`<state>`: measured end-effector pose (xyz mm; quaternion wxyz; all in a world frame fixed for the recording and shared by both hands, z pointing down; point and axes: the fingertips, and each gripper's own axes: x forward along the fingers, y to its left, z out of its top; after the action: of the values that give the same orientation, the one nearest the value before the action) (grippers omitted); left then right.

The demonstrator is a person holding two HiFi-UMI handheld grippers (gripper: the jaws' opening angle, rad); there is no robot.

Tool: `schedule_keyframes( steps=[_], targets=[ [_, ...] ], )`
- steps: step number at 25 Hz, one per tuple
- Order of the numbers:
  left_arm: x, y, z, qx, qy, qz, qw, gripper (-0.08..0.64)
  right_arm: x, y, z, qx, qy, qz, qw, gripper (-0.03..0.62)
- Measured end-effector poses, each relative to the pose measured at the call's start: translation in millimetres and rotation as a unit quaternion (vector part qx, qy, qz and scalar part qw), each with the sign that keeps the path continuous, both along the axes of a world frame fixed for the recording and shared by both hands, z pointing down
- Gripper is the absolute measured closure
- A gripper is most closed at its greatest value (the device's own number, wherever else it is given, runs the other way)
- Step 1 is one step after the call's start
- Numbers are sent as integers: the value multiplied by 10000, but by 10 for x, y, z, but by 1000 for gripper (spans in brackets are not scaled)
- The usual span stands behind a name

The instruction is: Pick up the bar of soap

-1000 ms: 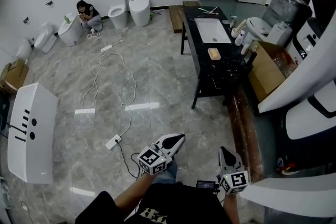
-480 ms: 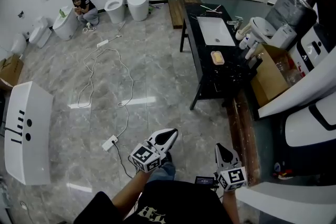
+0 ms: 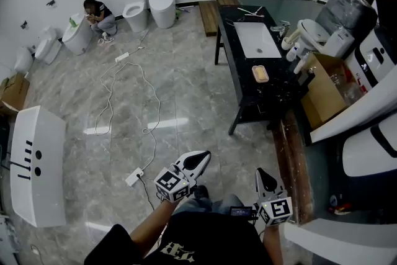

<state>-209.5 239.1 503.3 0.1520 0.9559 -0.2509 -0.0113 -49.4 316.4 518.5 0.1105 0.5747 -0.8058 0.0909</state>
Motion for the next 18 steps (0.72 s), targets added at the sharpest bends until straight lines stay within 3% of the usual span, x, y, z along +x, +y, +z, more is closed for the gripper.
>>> schedule_keyframes(
  steps=[3, 6, 18],
  targets=[
    [86, -87, -43, 19, -45, 93, 9999, 552, 167, -45, 10, -36, 144, 193, 9997, 583],
    [194, -204, -92, 37, 78, 139, 9999, 552, 348, -143, 27, -48, -12, 288, 9996, 583],
    [925, -1097, -48, 112, -191, 107, 9997, 552, 879, -1125, 163, -66, -106, -30, 9999, 583]
  ],
)
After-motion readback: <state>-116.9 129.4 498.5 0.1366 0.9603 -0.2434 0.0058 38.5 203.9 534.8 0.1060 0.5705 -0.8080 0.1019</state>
